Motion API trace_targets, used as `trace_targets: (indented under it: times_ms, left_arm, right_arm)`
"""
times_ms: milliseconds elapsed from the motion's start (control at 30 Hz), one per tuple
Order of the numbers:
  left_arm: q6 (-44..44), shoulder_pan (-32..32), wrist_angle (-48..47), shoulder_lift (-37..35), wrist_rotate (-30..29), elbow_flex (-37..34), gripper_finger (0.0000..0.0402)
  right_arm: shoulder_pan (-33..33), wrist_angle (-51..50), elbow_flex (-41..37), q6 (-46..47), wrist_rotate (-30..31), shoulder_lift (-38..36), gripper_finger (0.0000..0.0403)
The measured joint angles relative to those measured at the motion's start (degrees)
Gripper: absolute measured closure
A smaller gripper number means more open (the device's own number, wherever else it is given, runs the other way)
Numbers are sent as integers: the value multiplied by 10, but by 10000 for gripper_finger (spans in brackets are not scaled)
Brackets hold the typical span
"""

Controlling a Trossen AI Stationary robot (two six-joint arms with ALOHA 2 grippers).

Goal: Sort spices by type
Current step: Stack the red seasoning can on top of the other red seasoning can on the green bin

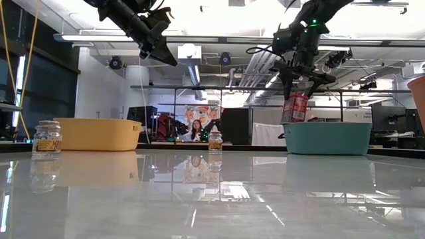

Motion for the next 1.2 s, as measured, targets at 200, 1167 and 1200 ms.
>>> trace_targets:
  times_ms: [200,1167,1200]
  left_arm:
    - [0,0,0,0,0,0,401]
    - [1,0,-8,0,0,0,401]
    - [1,0,-8,0,0,0,402]
  right_arm:
    - [0,-6,0,1,0,0,162]
    - [4,-8,1,-13,6,-5,176]
    - [4,-9,5,-16,6,-5,178]
